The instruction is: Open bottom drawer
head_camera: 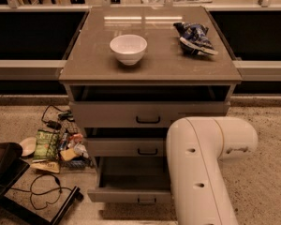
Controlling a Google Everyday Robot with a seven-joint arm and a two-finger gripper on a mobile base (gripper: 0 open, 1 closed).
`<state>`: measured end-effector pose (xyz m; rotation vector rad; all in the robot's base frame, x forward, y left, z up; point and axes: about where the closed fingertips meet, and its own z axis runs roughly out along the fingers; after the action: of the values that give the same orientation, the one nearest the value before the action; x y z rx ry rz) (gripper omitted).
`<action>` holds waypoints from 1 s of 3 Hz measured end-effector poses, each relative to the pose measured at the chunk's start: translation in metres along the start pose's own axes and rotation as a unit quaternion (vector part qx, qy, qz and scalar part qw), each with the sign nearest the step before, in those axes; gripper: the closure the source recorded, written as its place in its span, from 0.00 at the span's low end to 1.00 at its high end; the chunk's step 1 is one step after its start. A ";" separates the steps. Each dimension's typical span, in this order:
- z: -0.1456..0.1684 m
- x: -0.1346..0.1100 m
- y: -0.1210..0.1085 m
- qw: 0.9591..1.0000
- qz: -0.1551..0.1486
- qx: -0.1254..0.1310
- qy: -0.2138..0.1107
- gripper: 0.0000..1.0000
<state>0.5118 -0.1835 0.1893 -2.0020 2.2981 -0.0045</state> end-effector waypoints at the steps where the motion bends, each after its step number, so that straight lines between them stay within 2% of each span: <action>1: -0.009 0.009 0.024 1.000 0.005 -0.012 -0.005 1.00; 2: -0.009 0.009 0.024 1.000 0.005 -0.012 -0.005 1.00; 3: -0.017 0.019 0.058 0.999 0.013 -0.031 -0.012 1.00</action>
Offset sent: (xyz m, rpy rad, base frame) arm -0.2405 -0.0488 0.0574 0.1090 0.2271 -0.1103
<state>0.4508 -0.1951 0.2013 -1.9884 2.3374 0.0950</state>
